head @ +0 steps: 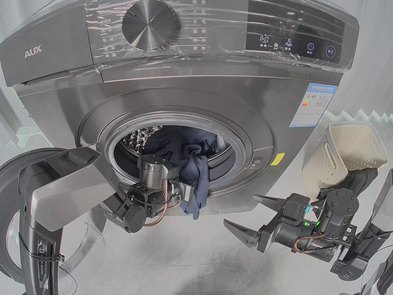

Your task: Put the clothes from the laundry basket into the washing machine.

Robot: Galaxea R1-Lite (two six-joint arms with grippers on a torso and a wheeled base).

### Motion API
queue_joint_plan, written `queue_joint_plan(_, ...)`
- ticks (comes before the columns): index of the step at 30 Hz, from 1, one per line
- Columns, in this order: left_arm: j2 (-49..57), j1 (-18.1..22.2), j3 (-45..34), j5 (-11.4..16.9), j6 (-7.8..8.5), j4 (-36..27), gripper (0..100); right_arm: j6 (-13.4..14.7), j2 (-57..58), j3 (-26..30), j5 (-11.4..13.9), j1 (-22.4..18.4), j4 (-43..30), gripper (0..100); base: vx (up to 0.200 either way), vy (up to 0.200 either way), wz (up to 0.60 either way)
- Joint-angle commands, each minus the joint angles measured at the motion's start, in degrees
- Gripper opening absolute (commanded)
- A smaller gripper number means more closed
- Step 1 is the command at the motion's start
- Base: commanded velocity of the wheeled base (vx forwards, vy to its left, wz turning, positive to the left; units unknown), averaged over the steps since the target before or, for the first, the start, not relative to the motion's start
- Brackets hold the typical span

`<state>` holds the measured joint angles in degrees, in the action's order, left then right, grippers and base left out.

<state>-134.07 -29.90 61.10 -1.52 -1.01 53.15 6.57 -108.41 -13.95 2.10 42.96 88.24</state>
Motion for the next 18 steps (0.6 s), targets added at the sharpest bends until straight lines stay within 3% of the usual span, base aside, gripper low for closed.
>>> queue_joint_plan(1,-1.8,0.0,0.9,0.0,-0.13,0.0,0,0.0,0.0,0.0,0.0,0.0,0.0,100,0.000,0.000,0.00)
queue_joint_plan(6,-1.8,0.4,8.2,-0.9,-1.45,1.5,0,0.0,0.2,0.0,0.0,0.0,0.0,100,0.000,0.000,0.00)
queue_joint_plan(10,-3.1,1.1,15.9,-2.5,-4.44,5.2,0,-0.1,0.2,-0.1,0.0,0.0,0.0,100,0.000,0.000,0.00)
queue_joint_plan(18,-8.8,2.8,25.8,-6.1,-4.88,9.9,0,0.0,0.0,-0.1,0.0,0.0,0.0,100,0.000,0.000,0.00)
